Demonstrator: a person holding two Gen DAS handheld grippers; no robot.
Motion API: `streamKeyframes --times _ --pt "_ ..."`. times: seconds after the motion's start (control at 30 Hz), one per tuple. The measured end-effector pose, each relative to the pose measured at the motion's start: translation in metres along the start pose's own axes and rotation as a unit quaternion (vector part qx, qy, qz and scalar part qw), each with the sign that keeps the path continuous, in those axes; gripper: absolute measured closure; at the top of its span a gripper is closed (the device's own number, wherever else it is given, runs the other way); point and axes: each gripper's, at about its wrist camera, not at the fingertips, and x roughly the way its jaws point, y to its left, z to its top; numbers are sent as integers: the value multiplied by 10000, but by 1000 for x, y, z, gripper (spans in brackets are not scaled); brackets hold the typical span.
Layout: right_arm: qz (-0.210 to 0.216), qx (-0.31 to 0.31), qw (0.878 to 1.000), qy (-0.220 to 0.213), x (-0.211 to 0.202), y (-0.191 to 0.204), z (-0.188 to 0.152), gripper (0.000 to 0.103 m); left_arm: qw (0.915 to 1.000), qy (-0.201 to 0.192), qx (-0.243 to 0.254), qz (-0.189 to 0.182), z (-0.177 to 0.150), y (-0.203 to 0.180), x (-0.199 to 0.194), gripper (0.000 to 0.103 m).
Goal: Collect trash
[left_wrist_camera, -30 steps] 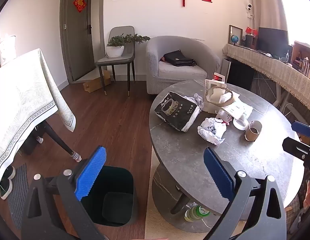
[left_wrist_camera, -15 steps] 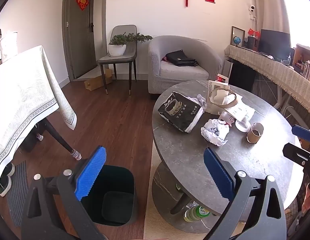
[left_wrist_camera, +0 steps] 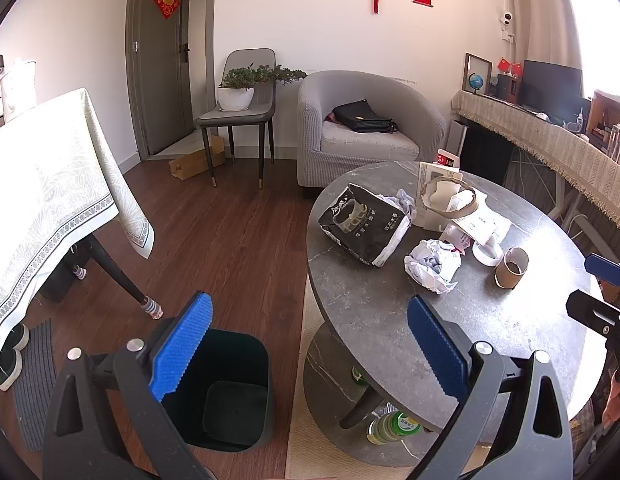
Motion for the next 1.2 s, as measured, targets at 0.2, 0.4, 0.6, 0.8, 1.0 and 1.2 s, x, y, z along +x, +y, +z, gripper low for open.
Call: streamKeyframes --times 0.2,0.4,0.6,0.8,1.0,1.2 --pt "-13 12 10000 -15 -2 -3 0 3 10000 -1 5 -8 0 0 0 3" --pt "-11 1 10000 -14 -3 -2 0 3 10000 7 -5 -6 1 1 0 3" --pt "-15 -1 10000 -15 -3 -2 1 3 10000 6 -5 -4 1 1 0 3" --pt "-15 -3 10000 -12 -4 -2 1 3 10000 8 -7 -5 1 1 0 3" --pt "-15 -4 10000 -8 -4 -3 1 3 10000 13 -10 -9 1 1 0 3" --pt "-15 1 10000 -12 -4 -3 1 3 10000 11 -11 -8 1 1 1 3"
